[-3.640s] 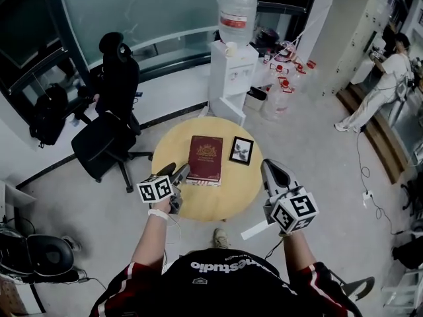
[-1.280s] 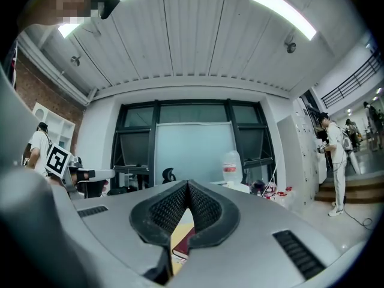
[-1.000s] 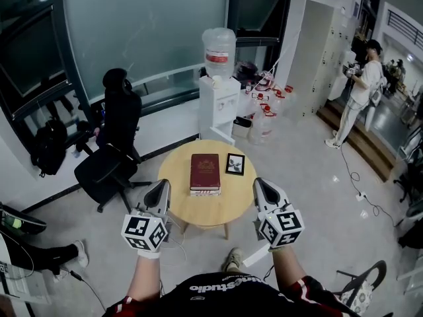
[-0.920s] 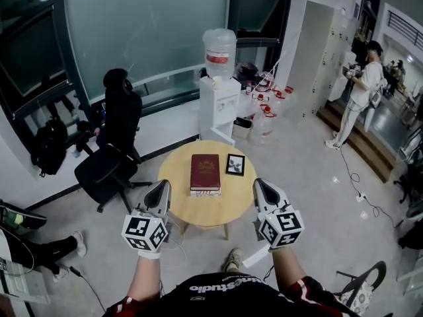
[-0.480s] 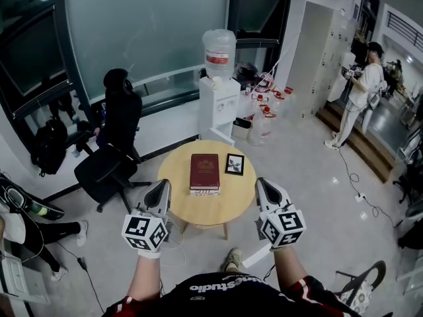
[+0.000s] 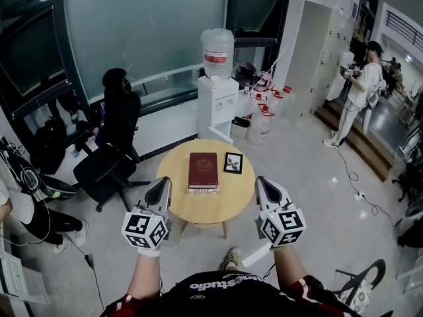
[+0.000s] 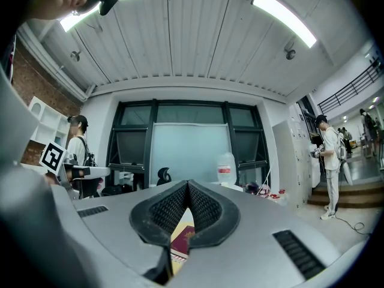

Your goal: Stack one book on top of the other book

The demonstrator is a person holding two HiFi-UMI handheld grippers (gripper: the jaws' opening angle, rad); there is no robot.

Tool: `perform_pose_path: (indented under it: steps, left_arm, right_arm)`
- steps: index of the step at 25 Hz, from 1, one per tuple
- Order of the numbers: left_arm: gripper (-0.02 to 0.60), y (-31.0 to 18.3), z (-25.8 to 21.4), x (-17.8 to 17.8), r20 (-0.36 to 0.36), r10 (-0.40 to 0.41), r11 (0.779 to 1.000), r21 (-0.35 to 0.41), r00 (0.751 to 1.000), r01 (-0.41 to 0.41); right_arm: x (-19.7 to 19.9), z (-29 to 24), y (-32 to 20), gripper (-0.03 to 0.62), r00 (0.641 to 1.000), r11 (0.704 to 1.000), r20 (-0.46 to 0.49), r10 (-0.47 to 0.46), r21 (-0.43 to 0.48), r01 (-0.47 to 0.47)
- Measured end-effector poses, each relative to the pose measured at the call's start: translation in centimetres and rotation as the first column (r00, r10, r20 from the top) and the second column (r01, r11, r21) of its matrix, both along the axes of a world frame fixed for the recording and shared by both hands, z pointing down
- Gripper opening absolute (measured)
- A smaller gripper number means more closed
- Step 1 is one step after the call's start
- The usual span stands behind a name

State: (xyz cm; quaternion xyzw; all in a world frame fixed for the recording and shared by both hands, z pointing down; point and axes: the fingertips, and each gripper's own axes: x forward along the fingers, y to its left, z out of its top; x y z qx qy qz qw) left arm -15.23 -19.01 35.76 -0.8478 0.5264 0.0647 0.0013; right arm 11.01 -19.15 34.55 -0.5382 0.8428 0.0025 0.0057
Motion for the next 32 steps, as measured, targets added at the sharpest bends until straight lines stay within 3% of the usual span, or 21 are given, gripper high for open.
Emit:
perform_pose_path:
  steps: [32]
  left_arm:
    - [0.017,-0.5,1.0,-0.5,-0.013,0.016,1.0,-0.025,1.0,-0.016]
  right_arm:
    - [-0.8,0.6,0.0,0.025,1.0,1.0,-0.022,-0.001,-0.01,0.001]
